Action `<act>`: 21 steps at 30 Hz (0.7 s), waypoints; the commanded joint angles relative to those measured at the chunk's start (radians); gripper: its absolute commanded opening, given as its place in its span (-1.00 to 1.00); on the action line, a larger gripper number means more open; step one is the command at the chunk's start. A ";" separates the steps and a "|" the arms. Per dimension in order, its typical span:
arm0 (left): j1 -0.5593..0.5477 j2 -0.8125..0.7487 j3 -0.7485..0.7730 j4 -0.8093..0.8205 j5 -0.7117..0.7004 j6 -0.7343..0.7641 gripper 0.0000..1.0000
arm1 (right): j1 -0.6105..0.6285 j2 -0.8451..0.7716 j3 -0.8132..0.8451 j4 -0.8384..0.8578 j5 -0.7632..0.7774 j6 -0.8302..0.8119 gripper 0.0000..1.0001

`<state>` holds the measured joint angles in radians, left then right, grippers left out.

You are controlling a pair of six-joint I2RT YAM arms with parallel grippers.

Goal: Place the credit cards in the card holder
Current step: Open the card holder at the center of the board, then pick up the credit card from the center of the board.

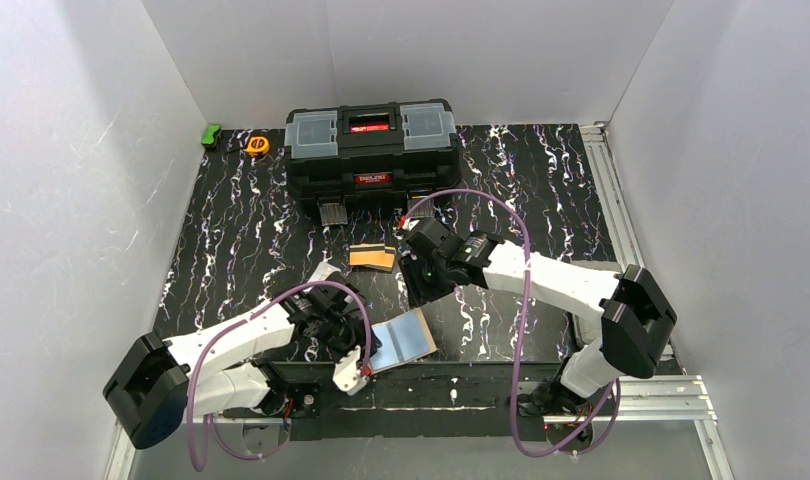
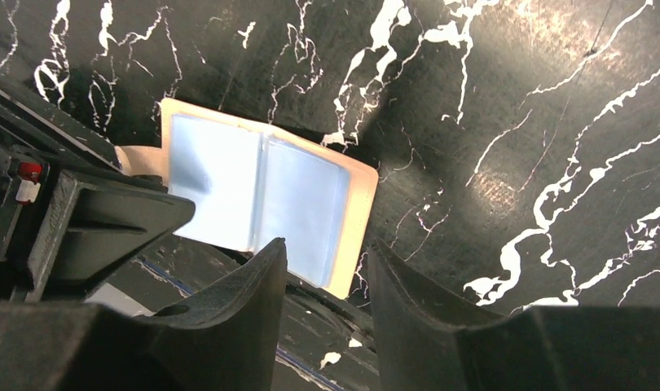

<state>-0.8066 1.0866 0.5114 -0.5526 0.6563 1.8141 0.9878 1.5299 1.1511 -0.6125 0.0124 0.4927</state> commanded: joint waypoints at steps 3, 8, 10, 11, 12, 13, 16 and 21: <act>0.013 -0.062 0.069 -0.019 0.007 -0.152 -0.14 | -0.010 0.009 0.082 -0.020 -0.005 -0.037 -0.01; 0.035 -0.145 0.052 0.033 -0.026 -0.354 -0.12 | -0.034 0.017 0.113 -0.011 -0.003 -0.048 0.06; 0.062 -0.183 0.044 0.060 -0.042 -0.444 -0.12 | -0.044 0.016 0.114 0.001 0.000 -0.049 0.08; 0.088 -0.196 0.041 0.079 -0.050 -0.518 -0.13 | -0.050 0.016 0.113 0.010 -0.001 -0.048 0.10; 0.122 -0.210 0.036 0.119 -0.060 -0.591 -0.13 | -0.056 0.016 0.113 0.021 -0.004 -0.047 0.11; 0.163 -0.218 0.032 0.159 -0.072 -0.647 -0.14 | -0.065 0.018 0.112 0.035 -0.005 -0.046 0.12; 0.345 -0.211 0.021 0.277 -0.100 -0.843 -0.15 | -0.078 0.031 0.107 0.088 -0.030 -0.035 0.15; 0.610 -0.085 0.048 0.408 -0.123 -1.024 -0.19 | -0.080 0.088 0.078 0.322 -0.153 0.004 0.23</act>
<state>-0.3172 0.9199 0.5472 -0.2596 0.5632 1.0214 0.9073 1.5738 1.2213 -0.5152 -0.0330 0.4679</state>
